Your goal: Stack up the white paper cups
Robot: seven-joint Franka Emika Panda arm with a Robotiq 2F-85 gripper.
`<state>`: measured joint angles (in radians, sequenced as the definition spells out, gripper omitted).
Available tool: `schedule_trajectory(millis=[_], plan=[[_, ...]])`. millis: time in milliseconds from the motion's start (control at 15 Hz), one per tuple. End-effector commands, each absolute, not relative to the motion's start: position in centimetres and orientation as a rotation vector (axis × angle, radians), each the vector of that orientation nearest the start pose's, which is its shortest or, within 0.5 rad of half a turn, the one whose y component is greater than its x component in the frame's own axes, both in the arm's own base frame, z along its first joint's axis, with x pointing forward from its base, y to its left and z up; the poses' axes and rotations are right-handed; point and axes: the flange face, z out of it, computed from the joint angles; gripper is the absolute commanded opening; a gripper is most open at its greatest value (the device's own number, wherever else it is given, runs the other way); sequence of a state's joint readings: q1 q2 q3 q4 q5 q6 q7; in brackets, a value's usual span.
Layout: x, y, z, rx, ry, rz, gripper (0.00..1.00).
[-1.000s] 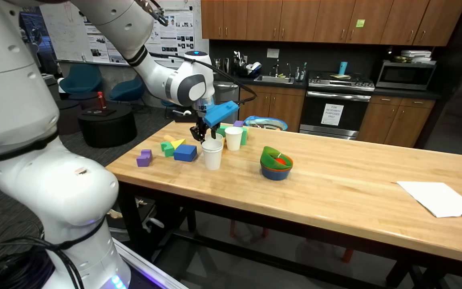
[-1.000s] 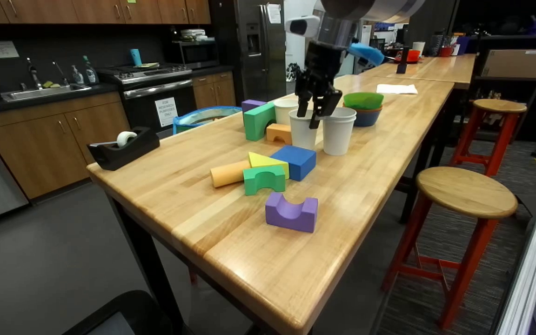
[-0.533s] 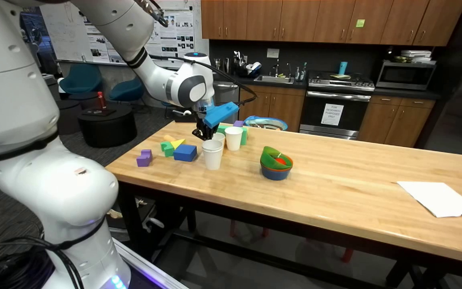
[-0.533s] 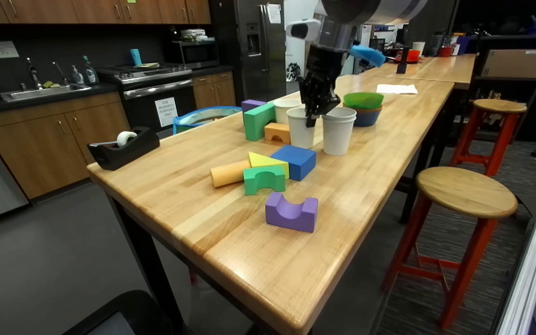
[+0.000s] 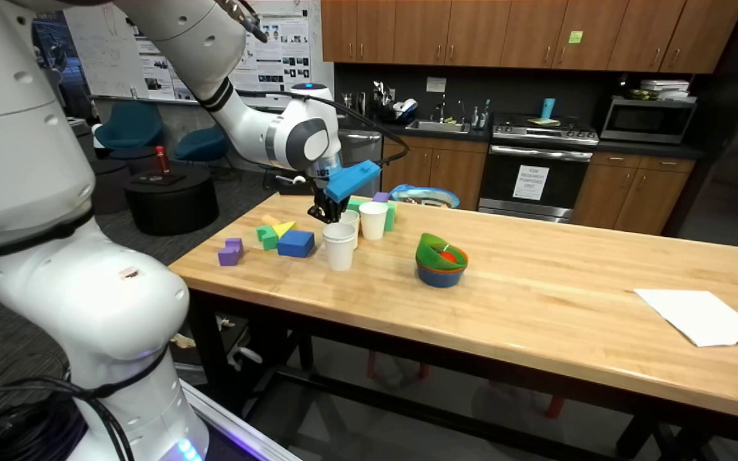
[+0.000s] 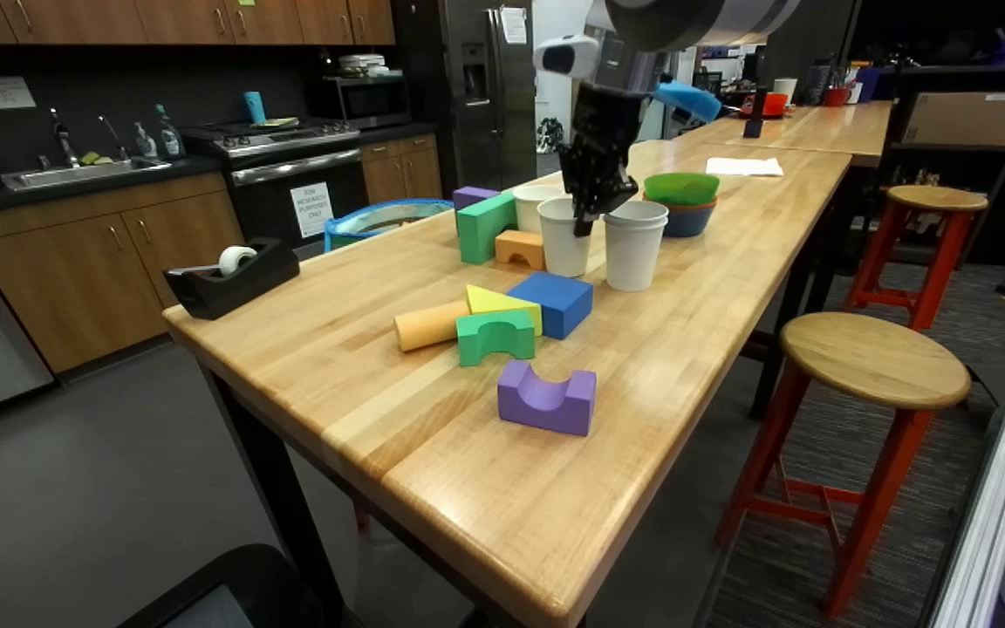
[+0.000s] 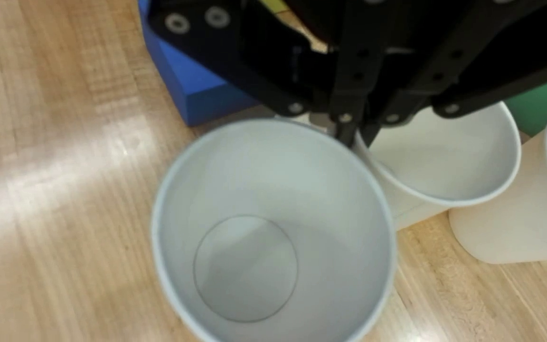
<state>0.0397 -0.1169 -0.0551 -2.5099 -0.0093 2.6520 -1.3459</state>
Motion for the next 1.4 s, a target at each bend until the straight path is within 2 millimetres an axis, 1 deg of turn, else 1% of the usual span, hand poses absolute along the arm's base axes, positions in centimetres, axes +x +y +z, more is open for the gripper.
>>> schedule_trajectory(millis=[0, 200, 400, 600, 733, 867, 1067, 1200, 1333], plan=[[47.1, 0.1, 37.6, -2.592, -2.097, -0.369, 0.01], [46.4, 0.6, 39.9, -2.584, -2.146, -0.402, 0.01], [45.2, 0.7, 42.6, -2.572, -2.179, -0.43, 0.01], [43.8, 0.2, 45.6, -2.58, -2.186, -0.455, 0.01], [42.8, -0.4, 47.6, -2.568, -2.185, -0.429, 0.01], [41.7, -1.0, 49.1, -2.542, -2.191, -0.404, 0.01], [40.6, -2.3, 50.1, -2.499, -2.192, -0.331, 0.01], [40.2, -3.2, 50.2, -2.48, -2.181, -0.28, 0.01], [40.3, -4.0, 49.8, -2.453, -2.172, -0.245, 0.01]])
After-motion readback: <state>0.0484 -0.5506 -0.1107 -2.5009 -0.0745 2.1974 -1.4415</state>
